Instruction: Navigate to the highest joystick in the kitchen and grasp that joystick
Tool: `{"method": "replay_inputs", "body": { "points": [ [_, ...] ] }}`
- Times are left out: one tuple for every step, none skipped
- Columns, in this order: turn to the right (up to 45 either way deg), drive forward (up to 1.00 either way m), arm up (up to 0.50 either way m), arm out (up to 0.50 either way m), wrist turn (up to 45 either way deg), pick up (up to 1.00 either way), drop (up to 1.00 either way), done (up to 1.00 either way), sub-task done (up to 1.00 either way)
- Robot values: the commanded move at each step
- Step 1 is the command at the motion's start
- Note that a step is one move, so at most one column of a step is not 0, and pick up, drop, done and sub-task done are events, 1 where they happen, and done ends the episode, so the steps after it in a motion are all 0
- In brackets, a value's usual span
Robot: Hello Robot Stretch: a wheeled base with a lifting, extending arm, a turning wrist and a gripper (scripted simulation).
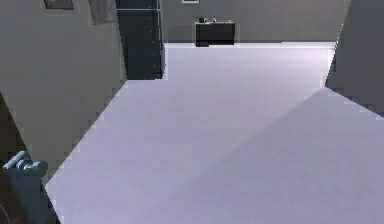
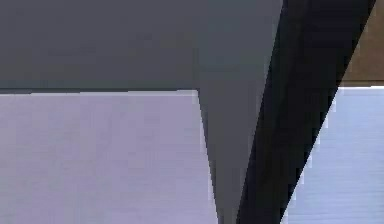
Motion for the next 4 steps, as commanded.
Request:
{"method": "replay_inputs", "body": {
  "points": [
    [24.0, 0.0, 0.0, 0.0, 0.0, 0.0, 0.0, 0.0, 0.0],
    [0.0, 1.0, 0.0, 0.0, 0.0, 0.0, 0.0, 0.0, 0.0],
    [3.0, 0.0, 0.0, 0.0, 0.0, 0.0, 0.0, 0.0, 0.0],
    [0.0, 1.0, 0.0, 0.0, 0.0, 0.0, 0.0, 0.0, 0.0]
  ]
}}
